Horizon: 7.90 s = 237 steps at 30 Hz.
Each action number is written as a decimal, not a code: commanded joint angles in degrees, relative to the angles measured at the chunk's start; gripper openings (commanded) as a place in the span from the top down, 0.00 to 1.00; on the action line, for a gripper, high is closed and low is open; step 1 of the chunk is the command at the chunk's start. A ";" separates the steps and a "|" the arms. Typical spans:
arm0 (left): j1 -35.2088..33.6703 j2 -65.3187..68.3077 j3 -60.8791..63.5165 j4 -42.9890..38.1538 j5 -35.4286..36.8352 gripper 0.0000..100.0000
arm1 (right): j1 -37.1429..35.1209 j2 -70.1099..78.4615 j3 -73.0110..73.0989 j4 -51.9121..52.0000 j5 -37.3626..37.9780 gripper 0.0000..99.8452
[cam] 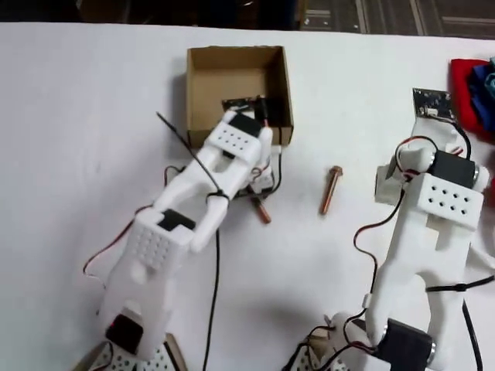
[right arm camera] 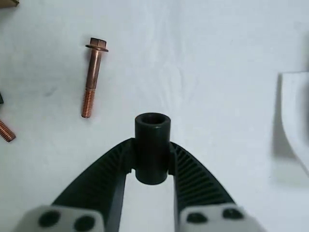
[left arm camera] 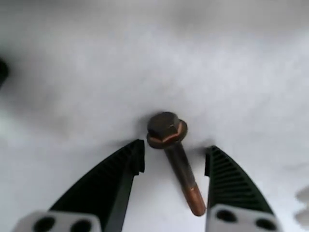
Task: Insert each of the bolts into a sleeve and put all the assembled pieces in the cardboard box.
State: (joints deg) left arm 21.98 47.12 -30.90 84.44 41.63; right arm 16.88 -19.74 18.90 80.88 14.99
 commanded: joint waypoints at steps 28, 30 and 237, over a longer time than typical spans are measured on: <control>-3.08 -2.11 -29.67 17.85 -16.88 0.97 | -9.27 -19.38 29.36 -19.82 0.44 0.98; -3.08 -4.22 -29.67 17.85 -16.88 0.97 | -10.33 -20.70 31.30 -21.32 0.44 0.98; 3.43 -100.04 78.99 -57.41 -25.67 0.79 | -35.65 -83.21 78.07 -58.51 -11.16 0.98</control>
State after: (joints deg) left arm 30.15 -51.08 49.71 26.95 15.96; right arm -18.90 -101.67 96.53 22.24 4.44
